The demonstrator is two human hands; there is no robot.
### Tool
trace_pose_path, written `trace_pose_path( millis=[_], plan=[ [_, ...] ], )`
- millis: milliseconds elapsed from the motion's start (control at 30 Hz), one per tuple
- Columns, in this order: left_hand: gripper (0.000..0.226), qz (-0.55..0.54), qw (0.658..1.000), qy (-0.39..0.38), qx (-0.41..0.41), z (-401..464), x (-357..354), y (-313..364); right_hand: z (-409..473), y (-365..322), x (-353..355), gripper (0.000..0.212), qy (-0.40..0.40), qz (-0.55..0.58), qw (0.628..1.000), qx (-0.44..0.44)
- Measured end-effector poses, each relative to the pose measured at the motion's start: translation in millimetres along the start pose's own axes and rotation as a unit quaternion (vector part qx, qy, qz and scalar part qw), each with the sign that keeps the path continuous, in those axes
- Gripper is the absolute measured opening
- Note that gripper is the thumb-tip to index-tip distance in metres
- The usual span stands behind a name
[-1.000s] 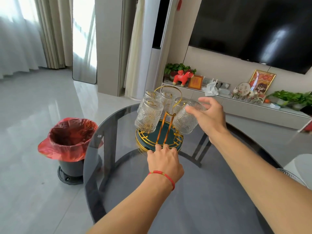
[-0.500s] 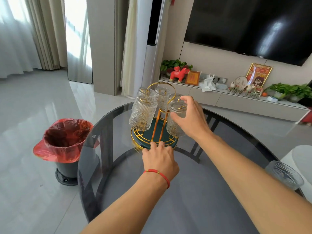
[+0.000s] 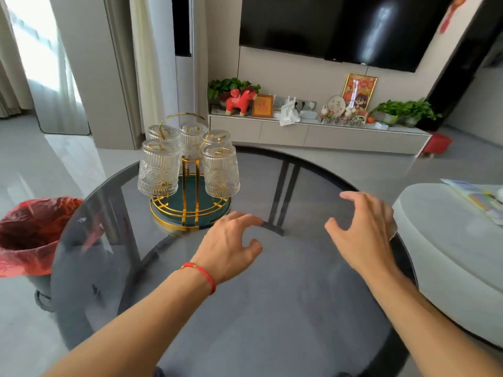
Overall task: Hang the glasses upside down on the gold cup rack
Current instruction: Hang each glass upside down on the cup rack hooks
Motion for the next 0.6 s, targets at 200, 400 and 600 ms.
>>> trace_pose_path(
  millis=[200,400,600],
  plan=[
    [0.044,-0.016,1.000,-0.017,0.007,-5,-12,2,2,56,-15,0.108,-0.065,0.148,0.967,-0.198],
    [0.044,-0.030,0.998,-0.038,0.036,-7,-20,-1,1,85,-50,0.091,-0.078,0.267,0.921,-0.272],
    [0.046,-0.058,0.997,-0.044,0.038,-5,-28,3,-9,60,-55,0.081,-0.137,0.245,0.945,-0.168]
  ],
)
Point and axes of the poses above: each hand's wrist, its own z-axis towards the middle knuckle, its own x-axis out of the back of the hand, y = z × x, the point moved 4 cm from there along z, towards the middle knuckle, and after that the axes turned 15 degrees about -z, right-handed, at the moved point
